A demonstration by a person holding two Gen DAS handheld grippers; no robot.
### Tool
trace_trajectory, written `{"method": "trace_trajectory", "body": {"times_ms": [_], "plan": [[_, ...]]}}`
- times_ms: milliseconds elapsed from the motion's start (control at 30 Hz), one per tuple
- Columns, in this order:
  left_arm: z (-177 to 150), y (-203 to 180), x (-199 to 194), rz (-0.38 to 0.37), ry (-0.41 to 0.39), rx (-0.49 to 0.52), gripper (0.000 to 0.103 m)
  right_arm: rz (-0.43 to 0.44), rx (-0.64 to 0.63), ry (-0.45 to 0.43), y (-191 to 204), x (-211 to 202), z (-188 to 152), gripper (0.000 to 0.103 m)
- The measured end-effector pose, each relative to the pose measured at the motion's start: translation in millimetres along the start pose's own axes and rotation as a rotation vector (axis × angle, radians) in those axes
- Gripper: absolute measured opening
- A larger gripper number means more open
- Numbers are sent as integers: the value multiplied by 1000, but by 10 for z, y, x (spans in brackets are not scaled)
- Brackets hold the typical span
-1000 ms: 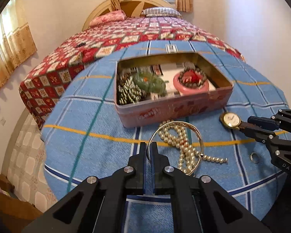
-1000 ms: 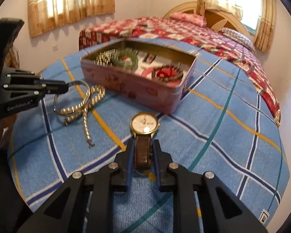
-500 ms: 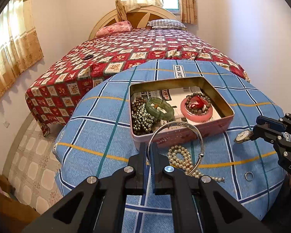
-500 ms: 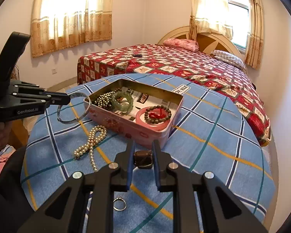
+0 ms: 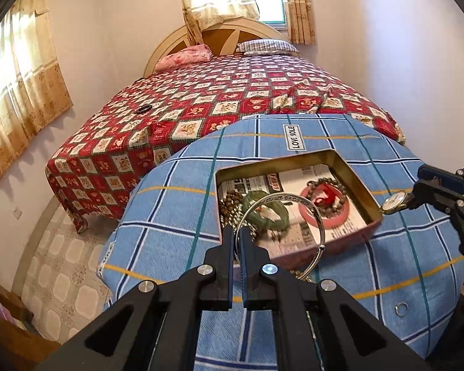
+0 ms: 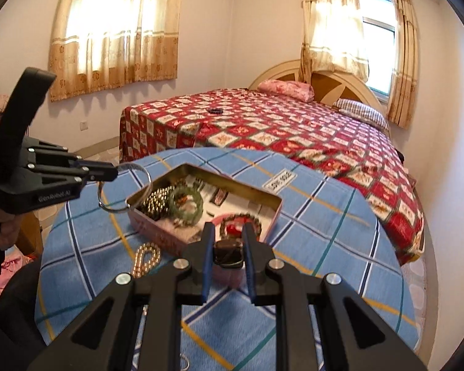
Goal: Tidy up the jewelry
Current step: 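Carry the silver bangle and gold watch over the tin with both tools, then open both tools to release the watch and silver bangle into the tin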
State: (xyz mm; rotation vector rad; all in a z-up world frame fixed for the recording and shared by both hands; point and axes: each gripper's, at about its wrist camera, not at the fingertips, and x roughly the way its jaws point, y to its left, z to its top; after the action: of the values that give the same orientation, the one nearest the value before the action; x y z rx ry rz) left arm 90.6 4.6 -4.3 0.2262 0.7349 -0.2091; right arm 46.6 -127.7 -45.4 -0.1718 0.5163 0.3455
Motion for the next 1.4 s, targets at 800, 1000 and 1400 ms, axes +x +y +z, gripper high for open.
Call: {"method": "trace_trajectory", "body": {"times_ms": [800,1000,1400], "plan": [[349,68,548,34,41,12,2,-23,16,-9,-137,616,301,20],[362,79,661,35,56,14,2,-29,15,-3,-147,717,296,20],[363,55,806,30,81,26,3,-41,9,-2,-163,904,349,20]]}}
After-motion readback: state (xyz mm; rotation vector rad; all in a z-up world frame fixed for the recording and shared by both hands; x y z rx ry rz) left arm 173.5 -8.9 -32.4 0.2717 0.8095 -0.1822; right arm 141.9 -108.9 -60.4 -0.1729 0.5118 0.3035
